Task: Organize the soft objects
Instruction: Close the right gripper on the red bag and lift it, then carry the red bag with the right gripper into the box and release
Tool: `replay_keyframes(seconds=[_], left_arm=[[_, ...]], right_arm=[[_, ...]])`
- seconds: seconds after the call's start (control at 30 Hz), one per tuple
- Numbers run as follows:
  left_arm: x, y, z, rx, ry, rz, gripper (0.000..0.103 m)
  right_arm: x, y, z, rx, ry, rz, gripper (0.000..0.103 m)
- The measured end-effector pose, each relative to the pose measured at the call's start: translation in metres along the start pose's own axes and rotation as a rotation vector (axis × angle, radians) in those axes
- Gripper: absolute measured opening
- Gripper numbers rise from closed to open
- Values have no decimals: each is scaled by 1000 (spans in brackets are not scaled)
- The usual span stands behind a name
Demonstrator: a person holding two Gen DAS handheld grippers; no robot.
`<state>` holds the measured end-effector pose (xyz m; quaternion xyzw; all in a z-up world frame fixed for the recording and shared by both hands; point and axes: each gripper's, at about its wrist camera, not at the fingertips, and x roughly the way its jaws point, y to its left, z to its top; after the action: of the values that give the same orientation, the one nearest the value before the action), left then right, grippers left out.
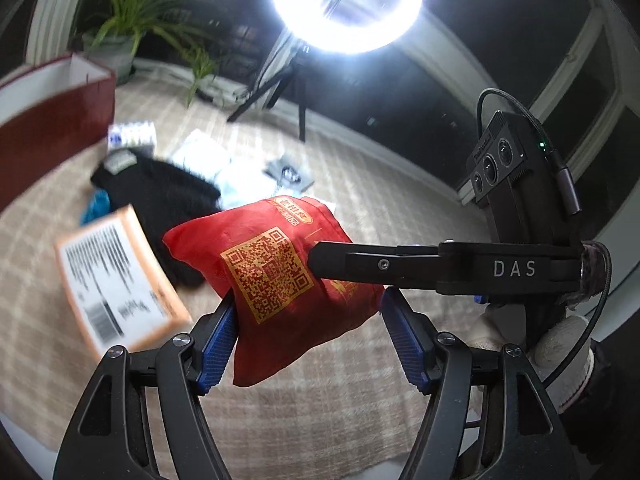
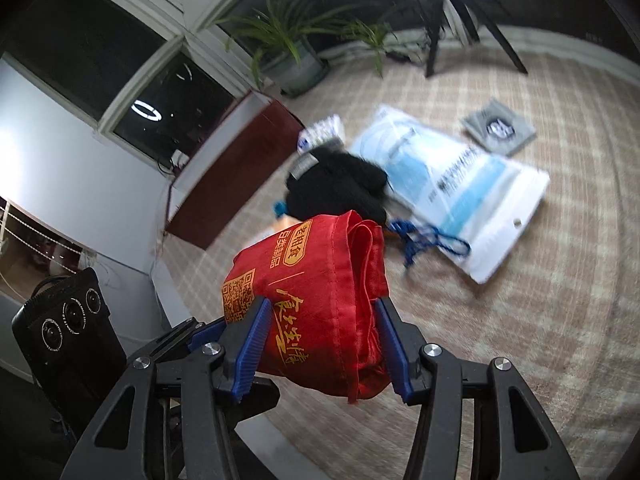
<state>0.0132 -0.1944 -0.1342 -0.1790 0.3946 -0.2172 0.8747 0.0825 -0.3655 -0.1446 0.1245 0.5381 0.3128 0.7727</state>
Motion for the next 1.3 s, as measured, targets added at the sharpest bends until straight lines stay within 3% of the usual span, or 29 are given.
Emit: replay_keyframes(seconds=[0.27, 0.73, 1.03, 1.3], left_arm=[[-41, 30, 28, 40, -75, 9, 69], [-114, 149, 68, -38, -214, 133, 69], [-135, 218, 87, -103, -252, 190, 69], [-137, 255, 92, -138, -248, 219, 69]], right_arm=[[11, 71, 30, -68, -65, 2, 50], [118, 206, 103, -220, -49, 59, 50], [184, 261, 136, -276, -14, 67, 50], [222, 284, 153, -295, 12, 48, 50]])
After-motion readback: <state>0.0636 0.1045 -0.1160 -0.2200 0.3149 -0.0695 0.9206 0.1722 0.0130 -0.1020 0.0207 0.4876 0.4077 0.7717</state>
